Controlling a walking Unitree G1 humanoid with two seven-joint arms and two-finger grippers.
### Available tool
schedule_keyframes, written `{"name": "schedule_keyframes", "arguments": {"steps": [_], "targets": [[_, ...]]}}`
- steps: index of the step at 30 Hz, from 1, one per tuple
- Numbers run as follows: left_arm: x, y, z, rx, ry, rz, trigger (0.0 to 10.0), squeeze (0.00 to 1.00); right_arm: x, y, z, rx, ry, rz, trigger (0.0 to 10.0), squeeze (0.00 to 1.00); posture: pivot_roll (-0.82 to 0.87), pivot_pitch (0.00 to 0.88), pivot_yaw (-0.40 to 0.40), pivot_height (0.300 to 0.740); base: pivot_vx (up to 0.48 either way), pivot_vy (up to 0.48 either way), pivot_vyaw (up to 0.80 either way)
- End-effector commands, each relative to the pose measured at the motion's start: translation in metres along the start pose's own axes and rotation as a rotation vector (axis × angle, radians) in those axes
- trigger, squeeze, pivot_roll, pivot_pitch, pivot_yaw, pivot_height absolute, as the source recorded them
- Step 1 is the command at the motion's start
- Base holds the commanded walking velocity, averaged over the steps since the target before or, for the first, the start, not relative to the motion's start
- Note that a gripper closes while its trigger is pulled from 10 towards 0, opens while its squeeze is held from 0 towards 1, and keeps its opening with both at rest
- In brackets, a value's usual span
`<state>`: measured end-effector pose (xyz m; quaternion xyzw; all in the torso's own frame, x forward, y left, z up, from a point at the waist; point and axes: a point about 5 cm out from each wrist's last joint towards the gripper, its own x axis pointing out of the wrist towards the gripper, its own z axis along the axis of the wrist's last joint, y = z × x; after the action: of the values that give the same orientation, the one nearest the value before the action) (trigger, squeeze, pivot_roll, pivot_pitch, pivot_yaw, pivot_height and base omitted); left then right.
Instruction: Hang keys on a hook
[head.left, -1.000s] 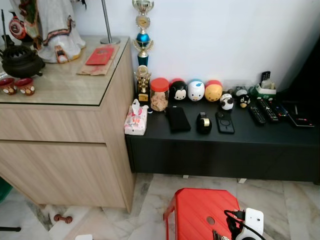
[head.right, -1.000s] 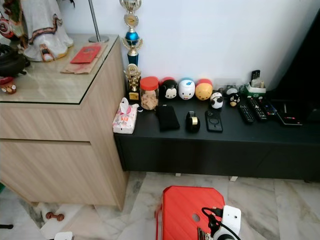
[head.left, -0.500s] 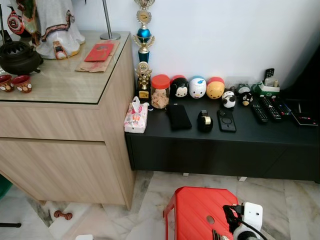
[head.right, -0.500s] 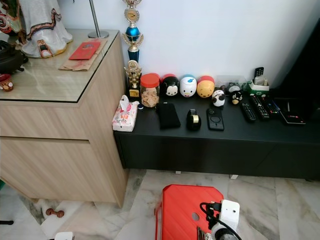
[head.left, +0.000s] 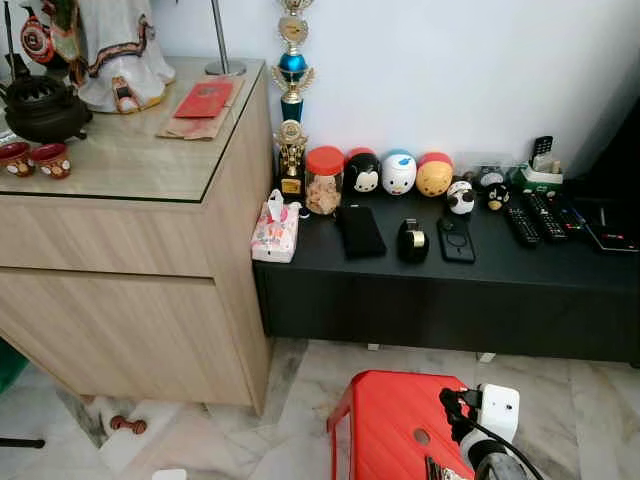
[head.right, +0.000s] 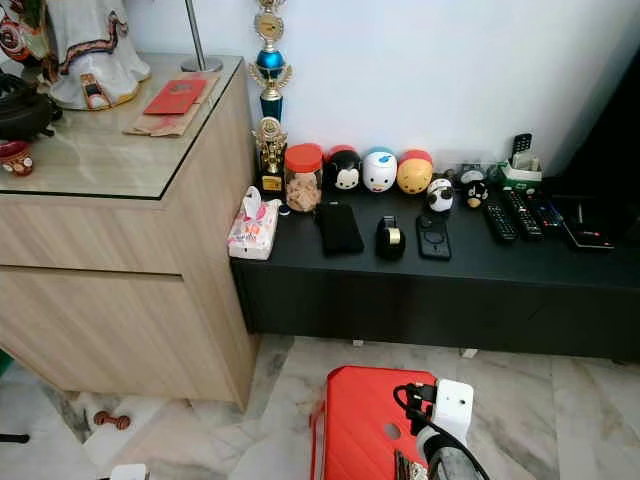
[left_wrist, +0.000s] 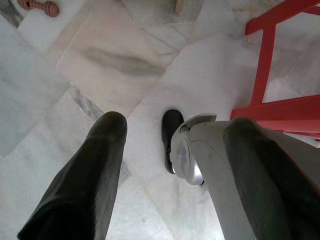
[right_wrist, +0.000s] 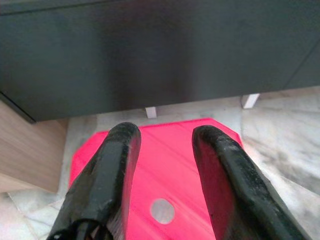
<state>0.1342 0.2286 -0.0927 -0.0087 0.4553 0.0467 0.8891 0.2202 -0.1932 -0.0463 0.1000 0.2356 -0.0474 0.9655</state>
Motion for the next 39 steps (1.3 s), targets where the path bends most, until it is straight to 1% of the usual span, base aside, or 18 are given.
{"name": "schedule_keyframes", "arguments": {"steps": [1,3,14,18,25,30,34,39], "targets": [[-0.0018,0.0012,-0.0077,0.016,0.038,0.004,10.0,0.00,0.0010,0.0004,0.0040,0.005,-0.024,-0.006,10.0,0.00,0.13,0.000,-0.049,0.740,0.000,0.000,0.00],[-0.0018,0.0017,-0.0078,0.028,0.042,0.009,10.0,0.00,0.0012,0.0012,0.0044,0.005,-0.026,-0.005,10.0,0.00,0.13,0.000,-0.049,0.740,0.000,0.000,0.00],[-0.0018,0.0014,-0.0075,0.017,0.038,0.003,10.0,0.00,0.0019,0.0030,0.0061,0.005,-0.030,-0.004,10.0,0.00,0.13,0.000,-0.049,0.740,0.000,0.000,0.00],[-0.0017,0.0014,-0.0072,0.018,0.037,0.003,10.0,0.00,0.0022,0.0031,0.0065,0.007,-0.030,-0.007,10.0,0.00,0.13,0.000,-0.050,0.740,-0.266,0.000,0.00],[-0.0016,0.0019,-0.0069,0.013,0.037,0.011,10.0,0.00,0.0010,0.0026,0.0039,0.010,-0.018,-0.009,10.0,0.00,0.14,0.000,-0.052,0.740,0.000,0.000,0.00],[-0.0016,0.0021,-0.0064,0.009,0.034,0.007,10.0,0.00,0.0005,0.0020,0.0029,0.016,-0.015,-0.017,10.0,0.00,0.13,0.000,-0.050,0.740,-0.359,0.000,0.00],[-0.0016,0.0027,-0.0065,0.018,0.038,0.012,10.0,0.00,0.0003,0.0016,0.0026,0.017,-0.013,-0.018,10.0,0.00,0.13,0.000,-0.048,0.740,0.000,0.000,0.00],[-0.0015,0.0024,-0.0063,0.009,0.035,0.009,10.0,0.00,0.0007,0.0012,0.0031,0.019,-0.012,-0.020,10.0,0.00,0.13,0.000,-0.050,0.740,0.000,0.000,0.00]]}}
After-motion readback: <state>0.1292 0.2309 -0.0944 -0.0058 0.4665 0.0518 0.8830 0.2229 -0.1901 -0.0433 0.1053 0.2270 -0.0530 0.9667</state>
